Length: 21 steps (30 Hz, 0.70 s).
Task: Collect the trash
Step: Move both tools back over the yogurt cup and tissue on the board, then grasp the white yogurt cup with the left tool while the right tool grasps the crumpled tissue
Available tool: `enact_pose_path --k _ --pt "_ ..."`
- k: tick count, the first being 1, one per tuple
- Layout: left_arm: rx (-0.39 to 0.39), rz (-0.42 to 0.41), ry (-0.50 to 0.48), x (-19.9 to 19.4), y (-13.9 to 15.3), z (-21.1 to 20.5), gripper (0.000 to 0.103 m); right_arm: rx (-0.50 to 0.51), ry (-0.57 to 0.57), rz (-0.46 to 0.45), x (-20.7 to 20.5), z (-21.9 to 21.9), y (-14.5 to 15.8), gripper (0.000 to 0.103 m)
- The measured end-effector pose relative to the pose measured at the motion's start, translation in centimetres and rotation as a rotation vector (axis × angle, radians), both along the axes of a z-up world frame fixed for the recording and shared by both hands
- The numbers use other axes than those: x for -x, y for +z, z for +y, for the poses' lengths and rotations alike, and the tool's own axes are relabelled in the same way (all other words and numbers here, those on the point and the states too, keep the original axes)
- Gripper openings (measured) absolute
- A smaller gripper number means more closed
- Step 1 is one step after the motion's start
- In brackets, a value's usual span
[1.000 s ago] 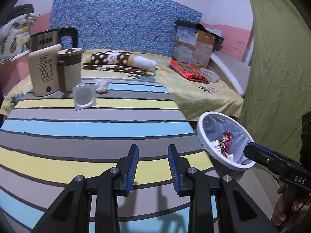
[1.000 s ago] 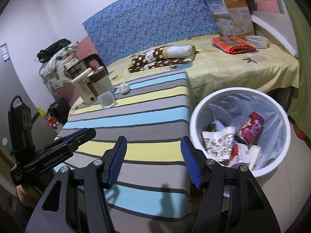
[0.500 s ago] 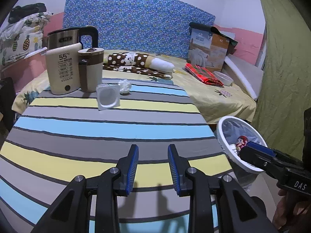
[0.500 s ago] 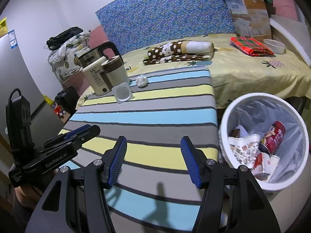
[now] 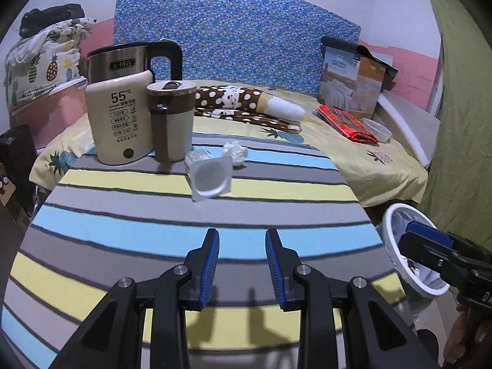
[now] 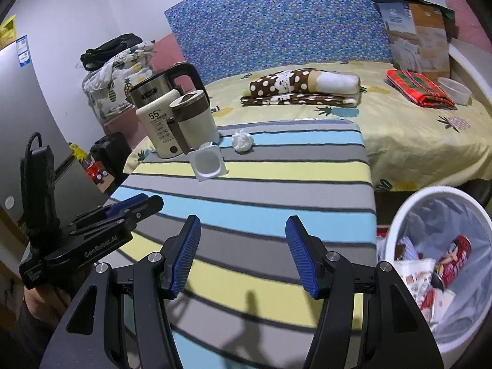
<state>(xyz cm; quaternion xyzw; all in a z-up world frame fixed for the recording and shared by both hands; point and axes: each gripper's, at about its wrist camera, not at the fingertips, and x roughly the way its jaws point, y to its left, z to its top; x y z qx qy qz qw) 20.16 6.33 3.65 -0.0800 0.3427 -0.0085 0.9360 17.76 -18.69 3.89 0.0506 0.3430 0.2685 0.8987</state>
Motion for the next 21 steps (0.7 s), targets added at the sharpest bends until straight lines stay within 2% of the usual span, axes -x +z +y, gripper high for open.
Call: enact_pose_path --k 10,21 --pt "-0.019 0.026 0.033 -5.9 -1.4 2.7 0.031 0.021 0.022 -0.007 -2.5 1.4 0.5 0.059" --pt "-0.019 0.084 0.059 -12.3 -4.7 4.4 0.031 0.033 0.016 0.019 -4.9 2.0 -0.2 0.059"
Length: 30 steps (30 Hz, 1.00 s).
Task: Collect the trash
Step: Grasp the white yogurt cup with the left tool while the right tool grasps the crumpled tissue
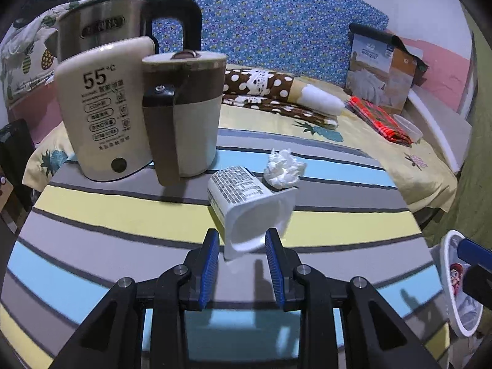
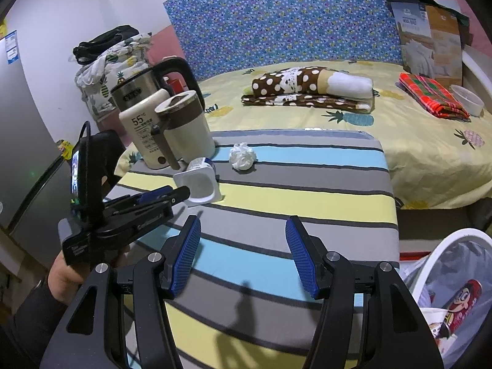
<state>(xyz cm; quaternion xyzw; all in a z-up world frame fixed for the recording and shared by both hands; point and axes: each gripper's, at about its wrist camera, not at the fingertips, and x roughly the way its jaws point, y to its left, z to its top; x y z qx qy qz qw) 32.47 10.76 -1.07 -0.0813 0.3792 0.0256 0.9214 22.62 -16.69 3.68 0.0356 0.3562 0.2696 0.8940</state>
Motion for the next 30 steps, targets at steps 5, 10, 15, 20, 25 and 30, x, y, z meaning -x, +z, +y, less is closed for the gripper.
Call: enact_pose_path --k 5,10,15,20,25,30 --pt "0.007 0.003 -0.004 -1.1 -1.0 0.4 0.027 0.007 -0.002 0.017 -1.0 0.2 -0.5 0.059" --pt "0.014 -0.006 -0.018 -1.0 -1.2 0.6 0.006 0.009 0.003 0.028 -2.1 0.8 -0.8 0.059" --pt "0.017 -0.026 -0.018 0.1 -0.6 0.8 0.005 0.013 0.017 0.031 -3.2 1.4 -1.0 0.059" --pt "0.043 -0.052 0.001 1.6 0.5 1.5 0.004 0.034 0.025 0.027 -4.4 2.4 -1.2 0.059" --pt "0.050 -0.076 0.027 2.6 1.2 2.4 0.005 0.054 0.042 0.030 -6.0 4.0 -1.4 0.059" --pt "0.073 -0.075 0.049 2.8 1.1 3.5 0.005 0.076 0.061 0.049 -8.1 6.1 -2.2 0.059"
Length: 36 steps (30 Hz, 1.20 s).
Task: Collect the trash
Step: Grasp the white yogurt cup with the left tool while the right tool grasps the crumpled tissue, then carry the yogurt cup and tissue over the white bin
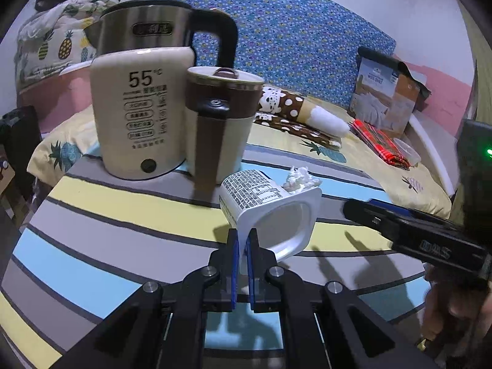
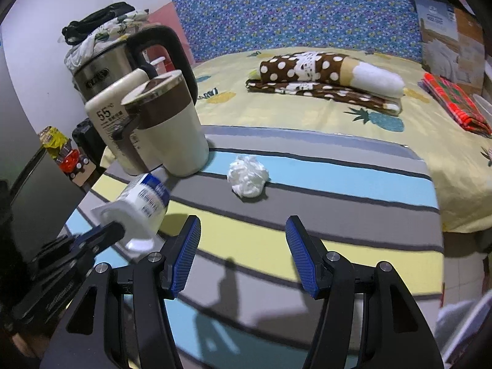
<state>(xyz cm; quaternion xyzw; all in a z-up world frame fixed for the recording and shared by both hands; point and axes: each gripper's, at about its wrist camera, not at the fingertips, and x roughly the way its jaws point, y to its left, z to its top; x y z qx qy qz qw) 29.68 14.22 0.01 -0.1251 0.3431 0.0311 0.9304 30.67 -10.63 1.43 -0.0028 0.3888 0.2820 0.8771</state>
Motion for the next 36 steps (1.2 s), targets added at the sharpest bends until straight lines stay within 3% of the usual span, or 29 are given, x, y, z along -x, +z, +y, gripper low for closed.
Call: enact_pose_path --k 12,15,19,36 --pt "0.027 0.000 0.025 0.3 -0.1 1.6 0.005 0.029 -0.015 0.057 -5.5 3.5 -2.5 0.059" --pt "0.026 0.008 0.017 0.3 -0.2 1.4 0.005 0.038 -0.017 0.073 -5.9 4.1 -3.1 0.036" --pt "0.018 0.009 0.012 0.2 -0.2 1.1 0.005 0.022 -0.026 0.060 -4.8 3.5 -2.5 0.028" --pt "-0.032 0.028 -0.027 2.6 -0.1 -1.3 0.005 -0.081 -0.038 0.016 4.3 -3.3 0.6 0.027"
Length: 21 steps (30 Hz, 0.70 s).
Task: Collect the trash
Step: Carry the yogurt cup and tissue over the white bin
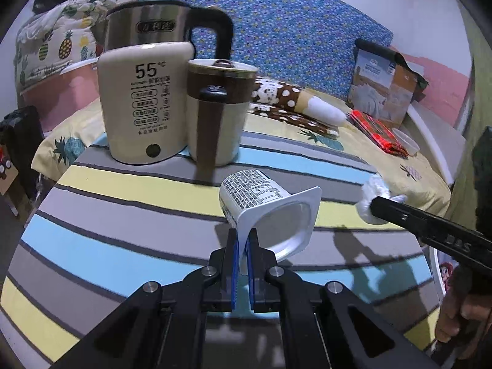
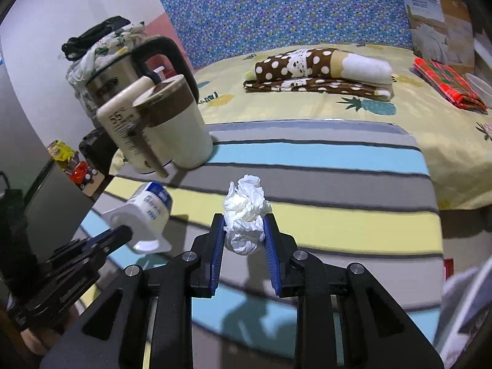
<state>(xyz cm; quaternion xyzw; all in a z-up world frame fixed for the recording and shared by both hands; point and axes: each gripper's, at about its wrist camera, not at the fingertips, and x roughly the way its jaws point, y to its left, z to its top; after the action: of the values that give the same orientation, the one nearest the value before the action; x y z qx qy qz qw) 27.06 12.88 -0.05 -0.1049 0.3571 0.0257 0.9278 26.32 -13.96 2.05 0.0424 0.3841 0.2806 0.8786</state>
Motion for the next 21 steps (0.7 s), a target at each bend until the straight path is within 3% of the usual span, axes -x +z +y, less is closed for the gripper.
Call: enact_pose_path --k 21 --pt "0.002 -0.024 -0.140 10.1 2.3 -9.0 0.005 -0.012 -0.050 -0.030 9.1 -6.8 -0.1 0.027"
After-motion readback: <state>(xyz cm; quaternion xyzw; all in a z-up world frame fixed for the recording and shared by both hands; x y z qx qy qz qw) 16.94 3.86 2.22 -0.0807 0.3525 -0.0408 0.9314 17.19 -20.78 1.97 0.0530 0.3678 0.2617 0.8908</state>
